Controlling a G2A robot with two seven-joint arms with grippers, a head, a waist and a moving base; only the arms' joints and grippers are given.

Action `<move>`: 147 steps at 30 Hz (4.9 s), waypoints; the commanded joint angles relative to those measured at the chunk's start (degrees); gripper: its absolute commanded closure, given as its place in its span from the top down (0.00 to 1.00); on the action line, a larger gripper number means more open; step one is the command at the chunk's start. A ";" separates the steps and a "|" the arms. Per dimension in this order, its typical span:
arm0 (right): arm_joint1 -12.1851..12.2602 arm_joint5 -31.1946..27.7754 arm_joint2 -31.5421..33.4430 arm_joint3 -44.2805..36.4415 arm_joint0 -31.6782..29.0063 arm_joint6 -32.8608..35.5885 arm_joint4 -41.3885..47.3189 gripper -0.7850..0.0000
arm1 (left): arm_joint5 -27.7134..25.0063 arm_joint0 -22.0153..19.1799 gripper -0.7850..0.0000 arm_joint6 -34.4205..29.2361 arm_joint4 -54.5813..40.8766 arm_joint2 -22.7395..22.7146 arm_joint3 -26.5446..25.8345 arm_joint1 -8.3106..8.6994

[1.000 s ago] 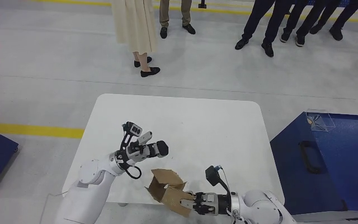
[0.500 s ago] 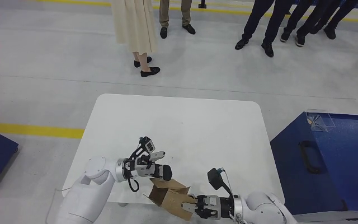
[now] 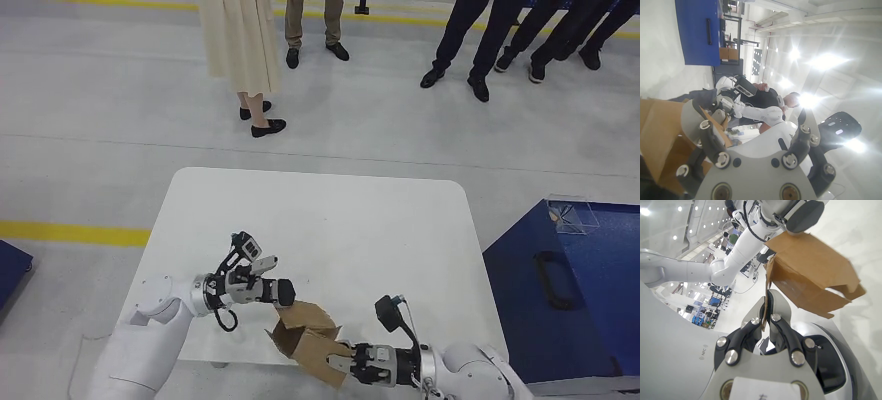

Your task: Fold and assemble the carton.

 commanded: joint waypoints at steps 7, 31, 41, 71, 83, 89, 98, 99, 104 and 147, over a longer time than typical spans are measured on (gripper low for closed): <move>1.36 2.42 4.85 3.10 1.65 10.53 19.15 0.00 | -8.54 8.26 1.00 7.92 27.98 -9.23 -17.89 3.21; 2.65 7.60 3.44 2.48 4.01 20.54 19.99 0.00 | 2.43 9.42 0.79 1.78 57.62 2.74 -31.61 5.09; 2.86 6.99 2.93 2.21 4.68 19.14 18.11 0.00 | 3.45 6.23 0.00 -0.13 57.98 6.88 -29.23 5.11; 3.40 -0.34 13.20 0.56 -0.15 -2.51 11.12 1.00 | 10.58 5.16 0.00 9.14 30.59 4.03 -22.36 4.60; 2.82 8.63 15.17 1.28 -0.91 -16.35 -0.63 1.00 | 31.19 -2.20 0.00 9.41 -7.96 8.50 -6.23 1.36; 2.48 11.56 13.51 1.09 -0.87 -19.75 -7.00 1.00 | 32.29 -3.91 0.00 9.05 -6.65 11.44 -4.86 1.05; 2.18 11.44 12.38 1.19 -1.01 -21.61 -10.07 1.00 | 36.78 -3.01 0.00 11.65 -10.25 11.95 -4.89 0.85; 2.15 11.66 12.39 1.04 -1.04 -22.14 -11.16 1.00 | 38.05 -3.03 0.00 12.53 -11.31 11.94 -4.46 0.79; 2.02 12.39 12.32 0.02 -1.63 -24.17 -14.82 1.00 | 44.81 -4.22 0.00 15.24 -13.43 13.09 -4.18 0.60; 1.06 12.91 7.86 -5.04 -0.59 -23.58 -21.02 1.00 | 40.38 -5.64 0.00 18.33 -13.43 16.55 -3.66 0.86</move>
